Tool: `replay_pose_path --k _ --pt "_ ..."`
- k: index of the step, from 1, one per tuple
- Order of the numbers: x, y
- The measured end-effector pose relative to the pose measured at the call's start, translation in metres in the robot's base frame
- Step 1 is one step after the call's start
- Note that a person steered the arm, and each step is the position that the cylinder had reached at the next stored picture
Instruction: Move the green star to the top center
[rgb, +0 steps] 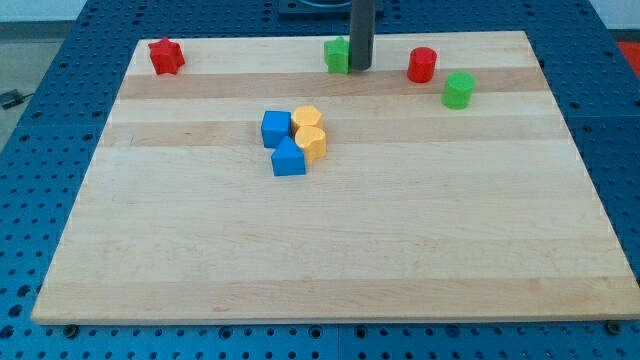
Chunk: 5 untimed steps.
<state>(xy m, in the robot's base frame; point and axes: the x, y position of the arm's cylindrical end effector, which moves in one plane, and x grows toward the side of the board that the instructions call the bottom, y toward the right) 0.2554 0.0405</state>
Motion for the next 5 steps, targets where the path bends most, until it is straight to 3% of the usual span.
replay_pose_path --k 4,5 --pt "-0.023 -0.053" --pt "-0.008 -0.036"
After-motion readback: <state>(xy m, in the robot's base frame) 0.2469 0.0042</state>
